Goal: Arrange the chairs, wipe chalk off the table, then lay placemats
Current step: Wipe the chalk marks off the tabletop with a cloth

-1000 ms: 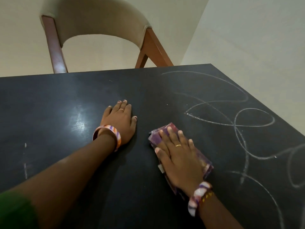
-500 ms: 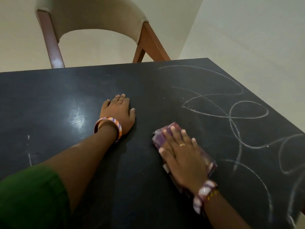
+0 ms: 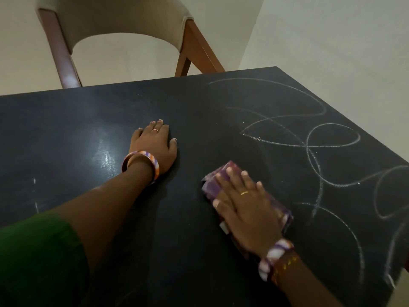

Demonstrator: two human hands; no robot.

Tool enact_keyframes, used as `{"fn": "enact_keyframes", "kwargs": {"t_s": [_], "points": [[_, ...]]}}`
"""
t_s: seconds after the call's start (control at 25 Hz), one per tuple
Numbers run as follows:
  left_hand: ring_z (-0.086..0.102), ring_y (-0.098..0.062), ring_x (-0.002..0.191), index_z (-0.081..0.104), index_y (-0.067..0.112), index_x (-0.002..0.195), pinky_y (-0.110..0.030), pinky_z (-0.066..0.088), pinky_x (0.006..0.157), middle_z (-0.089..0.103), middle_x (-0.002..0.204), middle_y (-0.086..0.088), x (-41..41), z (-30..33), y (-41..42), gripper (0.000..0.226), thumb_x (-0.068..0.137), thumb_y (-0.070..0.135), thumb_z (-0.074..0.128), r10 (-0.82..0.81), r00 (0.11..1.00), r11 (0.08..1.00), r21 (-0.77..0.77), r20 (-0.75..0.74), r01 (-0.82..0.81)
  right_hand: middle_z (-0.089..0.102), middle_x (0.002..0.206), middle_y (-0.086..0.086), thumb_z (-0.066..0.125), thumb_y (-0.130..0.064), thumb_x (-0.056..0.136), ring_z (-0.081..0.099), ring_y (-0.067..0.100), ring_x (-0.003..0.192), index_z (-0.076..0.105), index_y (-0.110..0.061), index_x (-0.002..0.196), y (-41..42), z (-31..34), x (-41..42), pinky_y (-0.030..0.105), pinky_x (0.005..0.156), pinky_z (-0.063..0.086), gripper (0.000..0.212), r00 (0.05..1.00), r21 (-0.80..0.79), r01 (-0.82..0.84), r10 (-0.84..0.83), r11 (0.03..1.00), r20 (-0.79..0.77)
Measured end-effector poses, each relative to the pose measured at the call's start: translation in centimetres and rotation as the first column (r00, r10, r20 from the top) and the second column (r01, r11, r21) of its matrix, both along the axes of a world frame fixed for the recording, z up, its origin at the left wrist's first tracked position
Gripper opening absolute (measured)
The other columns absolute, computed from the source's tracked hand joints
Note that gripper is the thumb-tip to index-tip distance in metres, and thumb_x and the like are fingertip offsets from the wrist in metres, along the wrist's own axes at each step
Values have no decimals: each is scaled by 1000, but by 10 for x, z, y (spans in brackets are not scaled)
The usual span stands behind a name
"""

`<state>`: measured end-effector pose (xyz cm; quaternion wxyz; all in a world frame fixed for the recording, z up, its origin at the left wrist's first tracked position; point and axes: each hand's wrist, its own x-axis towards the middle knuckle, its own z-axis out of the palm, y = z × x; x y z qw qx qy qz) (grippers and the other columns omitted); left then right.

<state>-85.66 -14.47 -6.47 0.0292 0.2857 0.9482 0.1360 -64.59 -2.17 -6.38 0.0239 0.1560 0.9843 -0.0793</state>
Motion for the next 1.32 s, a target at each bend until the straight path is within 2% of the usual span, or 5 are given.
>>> {"fn": "enact_keyframes", "kwargs": {"t_s": [0.16, 0.36, 0.64, 0.88, 1.32], "points": [[20, -22, 142, 28, 12, 144, -41, 12, 115, 24, 153, -7, -3, -3, 0, 53, 98, 38, 33, 3, 1000, 1000, -1, -11, -3, -7, 159, -4, 22, -47, 99, -7, 25, 146, 0, -34, 149, 45, 8, -81, 45, 117, -5, 56, 957, -38, 289, -288, 957, 44], [24, -23, 140, 33, 11, 141, -41, 15, 115, 29, 151, -9, 2, 0, 2, 50, 97, 36, 34, 17, 999, 1000, -12, -37, -18, -15, 156, -12, 6, -57, 90, -21, 13, 140, -10, -39, 145, -38, 7, -5, 35, 111, -15, 60, 1000, -28, -19, 18, 999, -15], [6, -25, 144, 18, 5, 145, -41, 7, 117, 12, 155, -13, 46, 11, -2, 57, 99, 35, 29, -16, 998, 995, -103, -66, 9, -9, 159, -3, 18, -47, 99, -8, 25, 146, -2, -33, 149, 42, 8, -9, 44, 117, -5, 56, 912, -56, 409, -405, 911, 69], [-4, -21, 145, 4, 11, 148, -40, -1, 115, -3, 157, -8, 137, 0, -8, 64, 97, 46, 22, -70, 995, 995, -68, 71, 75, -28, 145, -19, -14, -62, 71, -19, 11, 141, -20, -43, 137, -45, 7, 94, 33, 111, -15, 69, 955, -53, 297, -296, 953, 28], [2, -21, 145, 12, 9, 148, -42, 4, 116, 7, 157, -8, 140, -1, -5, 65, 96, 45, 29, -11, 996, 999, -41, 89, 14, -11, 158, -4, 18, -48, 99, -10, 23, 145, -4, -34, 149, -39, 8, 89, 40, 115, -8, 56, 891, -36, 453, -453, 891, 18]]}}
